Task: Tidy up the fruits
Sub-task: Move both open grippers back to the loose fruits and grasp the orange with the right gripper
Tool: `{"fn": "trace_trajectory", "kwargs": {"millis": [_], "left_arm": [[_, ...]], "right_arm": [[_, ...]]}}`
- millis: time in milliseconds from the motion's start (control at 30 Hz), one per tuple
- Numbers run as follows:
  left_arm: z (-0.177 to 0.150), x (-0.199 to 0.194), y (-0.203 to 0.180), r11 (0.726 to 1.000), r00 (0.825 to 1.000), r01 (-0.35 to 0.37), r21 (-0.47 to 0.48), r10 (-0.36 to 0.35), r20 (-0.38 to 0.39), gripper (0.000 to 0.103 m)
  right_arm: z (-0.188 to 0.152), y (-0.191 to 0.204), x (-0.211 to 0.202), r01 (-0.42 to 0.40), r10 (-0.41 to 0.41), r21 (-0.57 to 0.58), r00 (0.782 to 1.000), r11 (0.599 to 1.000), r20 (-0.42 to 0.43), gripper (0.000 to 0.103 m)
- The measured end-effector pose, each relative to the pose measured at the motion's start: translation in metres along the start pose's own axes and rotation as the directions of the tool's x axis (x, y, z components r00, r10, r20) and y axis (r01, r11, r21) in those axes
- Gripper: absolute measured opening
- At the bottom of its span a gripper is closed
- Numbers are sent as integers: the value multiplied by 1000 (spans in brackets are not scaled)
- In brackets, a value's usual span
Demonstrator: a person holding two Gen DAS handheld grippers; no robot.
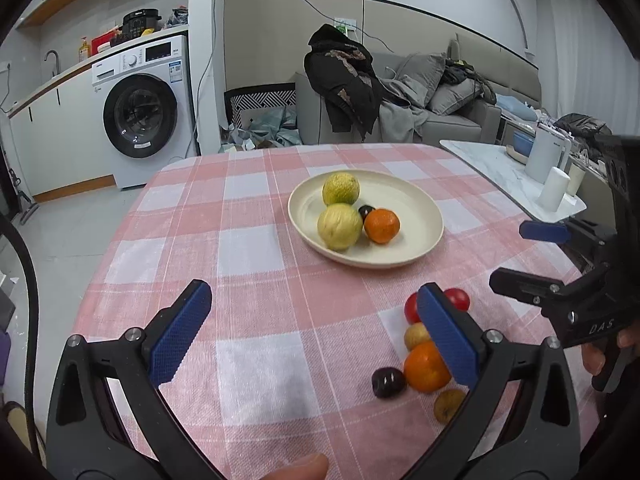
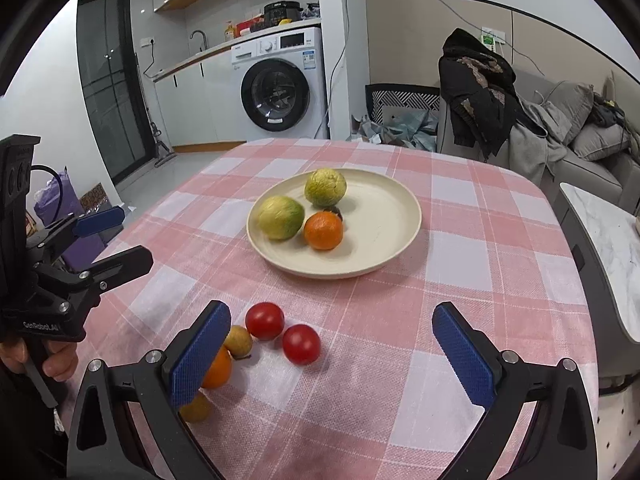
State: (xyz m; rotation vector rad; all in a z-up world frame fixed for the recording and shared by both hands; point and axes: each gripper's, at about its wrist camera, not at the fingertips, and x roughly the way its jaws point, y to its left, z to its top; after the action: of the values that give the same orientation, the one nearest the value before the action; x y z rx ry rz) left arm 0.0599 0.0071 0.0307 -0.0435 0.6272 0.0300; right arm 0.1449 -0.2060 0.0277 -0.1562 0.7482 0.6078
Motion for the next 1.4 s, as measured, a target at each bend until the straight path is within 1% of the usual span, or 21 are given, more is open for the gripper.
{"fn": "trace_trajectory", "kwargs": {"millis": [133,333,467,633,733,900,1000,1133,1167,1200,1267,1333,1400], "left_arm": [[-7,0,1,1000,1000,-17,12,18,-11,102],[-9,5,2,1000,1000,-1,1,1,-31,102],[-9,9,-1,1000,999,-4,17,5,-39,102],[-12,18,-3,999,997,-4,32,6,-76,102],[-15,28,-3,999,993,-25,37,29,-115,102],[-18,33,0,999,991,-30,28,34,-133,102],[-17,33,2,999,990,-29,23,32,-137,102],[-17,34,5,999,990,-34,12,35,-139,102],[-17,34,6,999,990,-35,8,36,-140,102],[-17,35,7,999,989,-35,6,35,-141,102],[-17,35,7,999,990,-32,3,32,-140,102],[-16,36,9,1000,990,-28,-2,27,-138,102],[-16,36,10,1000,990,-26,-6,25,-138,102]], "right_arm": [[-3,4,2,-4,4,-14,1000,1000,-18,103],[-8,8,7,13,-15,-30,999,999,-50,103],[-11,12,13,24,-29,-55,996,998,-88,103],[-15,14,16,13,-20,-67,994,998,-108,103],[-17,17,17,5,-13,-70,993,998,-116,103],[-20,27,22,-31,20,-80,991,996,-134,103],[-21,33,27,-75,65,-62,987,995,-145,103],[-23,34,29,-142,139,-9,978,990,-157,103],[-24,34,31,-170,170,14,971,985,-168,103],[-24,35,33,-183,184,23,966,983,-180,102],[-27,39,37,-200,200,22,958,980,-204,102],[-29,44,38,-214,212,15,955,977,-206,102],[-30,48,40,-223,220,11,953,975,-210,98]]}}
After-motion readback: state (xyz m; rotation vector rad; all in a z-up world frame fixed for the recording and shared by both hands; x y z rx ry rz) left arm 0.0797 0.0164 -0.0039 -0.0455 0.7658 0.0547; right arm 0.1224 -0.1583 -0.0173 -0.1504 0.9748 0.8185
